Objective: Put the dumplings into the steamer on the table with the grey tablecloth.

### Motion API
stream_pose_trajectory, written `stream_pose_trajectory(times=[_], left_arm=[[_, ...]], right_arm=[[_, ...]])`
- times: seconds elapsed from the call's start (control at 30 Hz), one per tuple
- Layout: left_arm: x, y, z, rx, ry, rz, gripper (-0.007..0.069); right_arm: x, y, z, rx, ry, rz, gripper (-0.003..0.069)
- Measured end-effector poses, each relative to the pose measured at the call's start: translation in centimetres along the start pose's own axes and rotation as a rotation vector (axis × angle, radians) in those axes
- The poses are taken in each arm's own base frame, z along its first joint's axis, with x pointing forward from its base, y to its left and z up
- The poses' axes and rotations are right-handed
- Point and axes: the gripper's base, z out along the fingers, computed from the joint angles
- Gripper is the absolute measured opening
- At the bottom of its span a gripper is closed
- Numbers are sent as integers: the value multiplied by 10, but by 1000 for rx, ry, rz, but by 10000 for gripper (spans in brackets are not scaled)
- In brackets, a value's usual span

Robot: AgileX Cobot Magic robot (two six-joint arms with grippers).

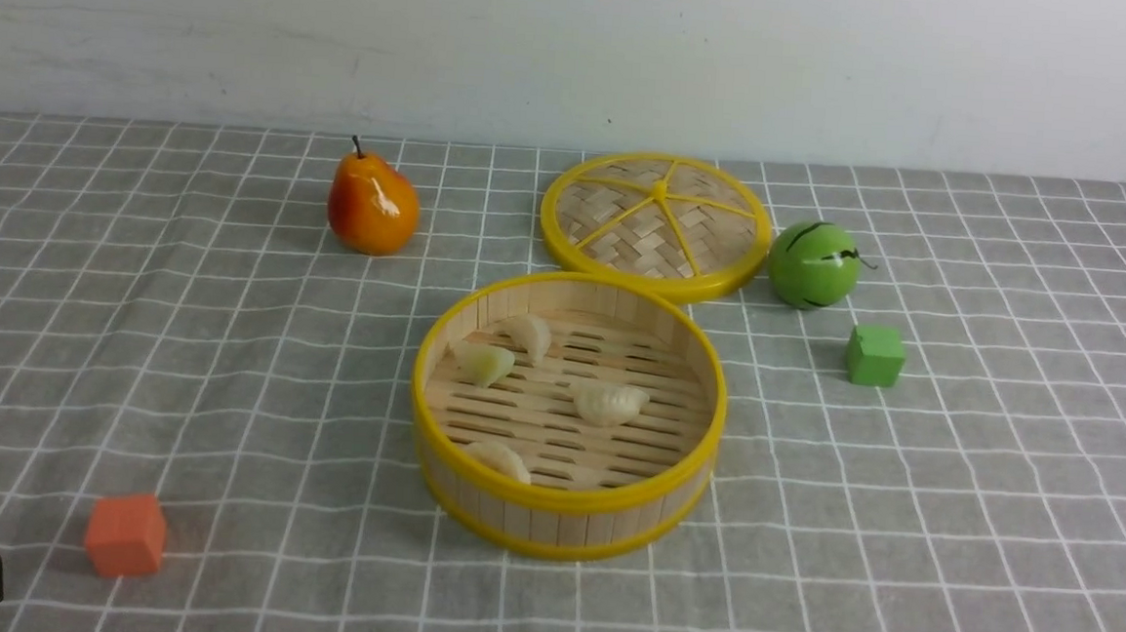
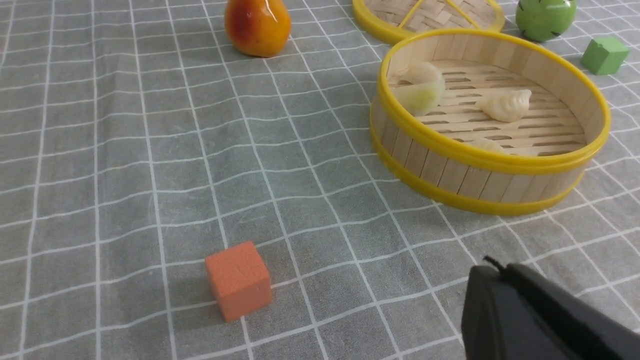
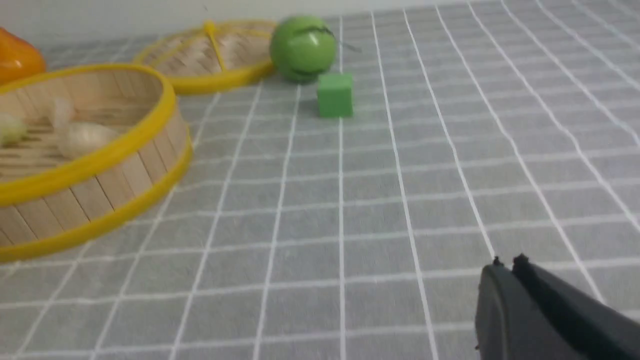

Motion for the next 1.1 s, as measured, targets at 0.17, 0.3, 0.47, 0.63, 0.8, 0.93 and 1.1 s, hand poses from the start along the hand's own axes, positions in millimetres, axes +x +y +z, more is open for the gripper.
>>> stream_pose_trajectory(times=[0.17, 0.3, 0.47, 0.63, 0.8, 0.93, 1.1], left_arm=[[0, 0, 0, 0, 0, 0, -14], [0, 0, 0, 0, 0, 0, -14], [0, 0, 0, 0, 0, 0, -14], [0, 0, 0, 0, 0, 0, -13], [0, 0, 0, 0, 0, 0, -10], [8, 1, 1, -6, 5, 0, -6], [28, 14, -9, -144, -16, -19, -4]], right_arm=[[3, 0, -1, 10, 60, 45, 21], [3, 0, -1, 10, 62, 46, 25], [3, 0, -1, 10, 62, 48, 31], [3, 0, -1, 10, 62, 48, 31], [3, 0, -1, 10, 62, 48, 36], [3, 0, -1, 10, 62, 49, 42], [3, 0, -1, 10, 62, 49, 49]])
